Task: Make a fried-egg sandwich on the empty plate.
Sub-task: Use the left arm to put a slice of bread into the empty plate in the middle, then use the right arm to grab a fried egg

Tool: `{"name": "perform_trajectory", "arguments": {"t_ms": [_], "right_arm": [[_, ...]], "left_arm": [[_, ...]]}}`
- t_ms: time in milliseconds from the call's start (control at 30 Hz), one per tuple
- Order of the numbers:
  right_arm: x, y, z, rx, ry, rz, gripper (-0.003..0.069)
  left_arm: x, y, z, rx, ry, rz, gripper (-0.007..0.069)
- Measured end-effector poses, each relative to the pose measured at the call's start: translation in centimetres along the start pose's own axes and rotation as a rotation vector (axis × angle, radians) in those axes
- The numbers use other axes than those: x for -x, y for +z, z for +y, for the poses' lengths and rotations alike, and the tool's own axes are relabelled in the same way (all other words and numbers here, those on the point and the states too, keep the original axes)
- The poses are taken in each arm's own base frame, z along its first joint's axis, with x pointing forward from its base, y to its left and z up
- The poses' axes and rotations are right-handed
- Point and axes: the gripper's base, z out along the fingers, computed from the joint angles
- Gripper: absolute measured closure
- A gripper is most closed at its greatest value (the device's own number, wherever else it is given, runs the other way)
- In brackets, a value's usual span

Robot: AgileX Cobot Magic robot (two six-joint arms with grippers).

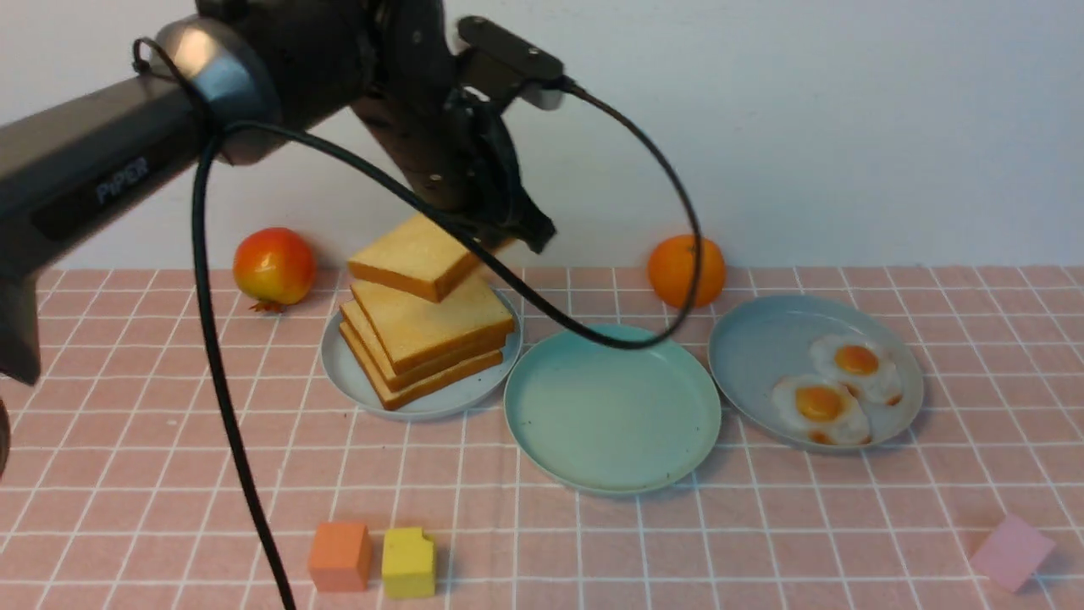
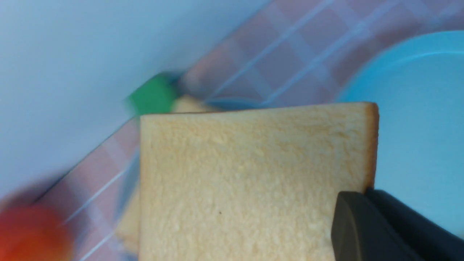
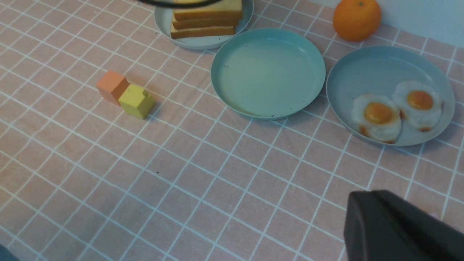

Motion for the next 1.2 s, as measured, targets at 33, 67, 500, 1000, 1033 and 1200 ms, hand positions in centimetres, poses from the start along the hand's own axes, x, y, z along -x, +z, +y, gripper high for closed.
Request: {"name": "perform_trajectory", "arguments": {"t_ms": [33,67,500,1000,1033,1200], "right_arm": [[-0.1,-0.1,0.0,-0.006,-0.004,-0.003,0.0613],[-0.1,-0.4,0.0,-0.012,-0.009,-0.008,0.0613],[-1.3,-2.5,0.5,-0.029,-0.034,-0.037,0.0606],[-1.7,-2.5,1.0,0.030,-0.013,0.004,0.0601],[-1.7,-2.5,1.1,0.032,-0.012,0.006,0.0601],[-1.8,-2.3,1.1,0.039,0.043,0.035,0.0594]], "left_arm": [[0.3,0.1,-1.5,-0.034,0.039,-0.002,0.0612],[0.4,0.4,-2.9,-0.067,0.076,0.000,0.0612],[-1.3,8.5,-10.2,-0.165,0.309,0.082,0.0612],[-2.0,11.5,-10.4,-0.143,0.326,0.073,0.0425],[-2.0,11.5,-10.4,-0.143,0.326,0.073,0.0391],[-2.0,10.9,-10.2,-0.143,0.266,0.094,0.0205]]}}
